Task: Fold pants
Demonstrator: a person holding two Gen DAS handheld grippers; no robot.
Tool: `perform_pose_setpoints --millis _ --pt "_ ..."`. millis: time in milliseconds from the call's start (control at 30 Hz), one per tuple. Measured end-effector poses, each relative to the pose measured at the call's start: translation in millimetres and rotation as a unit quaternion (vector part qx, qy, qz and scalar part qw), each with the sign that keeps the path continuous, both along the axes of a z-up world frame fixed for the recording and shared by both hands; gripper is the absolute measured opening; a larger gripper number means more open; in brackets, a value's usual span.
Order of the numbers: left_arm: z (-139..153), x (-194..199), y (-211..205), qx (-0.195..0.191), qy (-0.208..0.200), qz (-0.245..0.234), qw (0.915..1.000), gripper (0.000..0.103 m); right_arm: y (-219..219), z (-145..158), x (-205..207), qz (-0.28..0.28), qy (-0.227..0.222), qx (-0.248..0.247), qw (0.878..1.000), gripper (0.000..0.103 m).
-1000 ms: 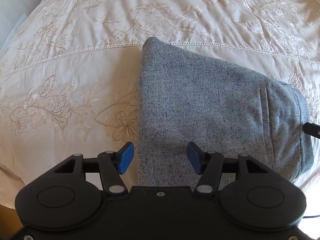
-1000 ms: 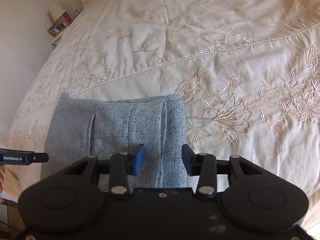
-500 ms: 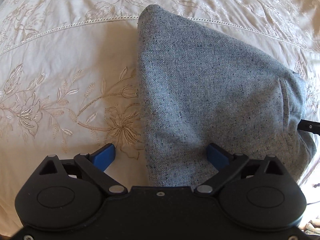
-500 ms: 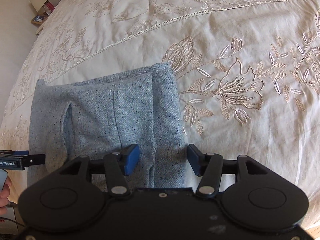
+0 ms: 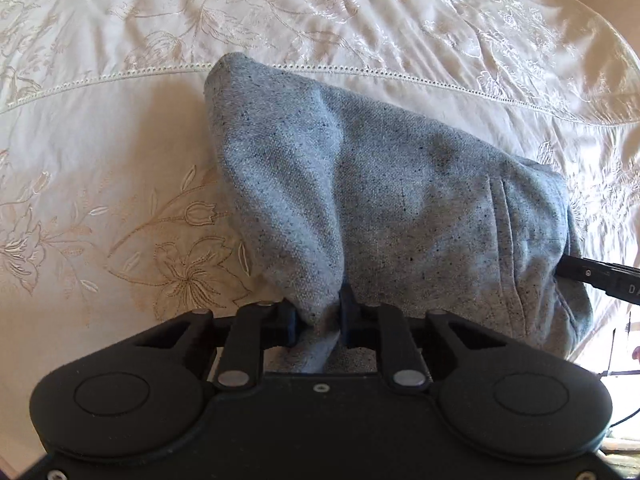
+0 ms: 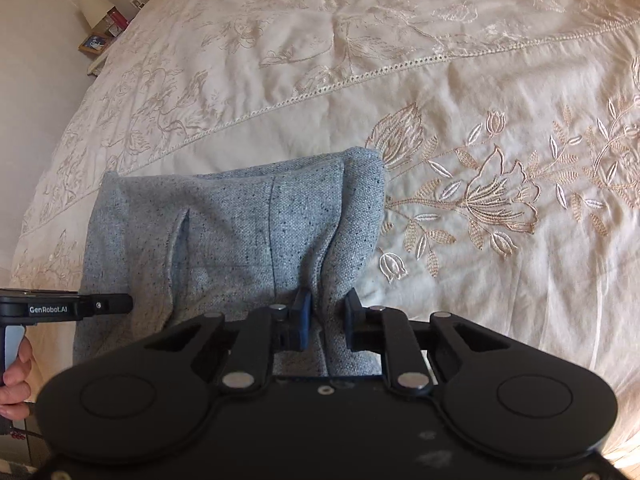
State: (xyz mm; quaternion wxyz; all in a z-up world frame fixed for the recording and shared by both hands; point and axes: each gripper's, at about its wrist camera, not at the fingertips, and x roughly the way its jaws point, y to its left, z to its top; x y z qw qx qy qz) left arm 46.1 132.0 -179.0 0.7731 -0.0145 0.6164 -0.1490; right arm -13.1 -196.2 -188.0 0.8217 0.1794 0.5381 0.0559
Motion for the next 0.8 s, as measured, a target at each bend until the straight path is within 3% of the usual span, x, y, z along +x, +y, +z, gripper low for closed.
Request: perform_pose_setpoints --millis 100,367,533,800 --pt "19.7 -4.8 5.1 0.001 -0.017 0.019 0.9997 0.015 6.7 25.5 -8.3 -0.005 -0.026 -0.007 1.000 0.017" --pt "86.2 5.9 11.3 0.001 -0.096 0.026 0.9950 0.013 19.5 93.7 -5.7 0.024 -0.085 -0.019 0.996 0.016" --pt "109.9 53.7 22.6 0.002 -0.123 0.032 0.9919 0.013 27.3 121.0 40.3 0.038 -0.119 -0.016 0.992 0.016" --pt "123.7 142.7 35.8 0.018 -0.148 0.060 0.9870 0.013 53.7 145.7 149.5 0.043 -0.152 -0.024 0.987 0.016"
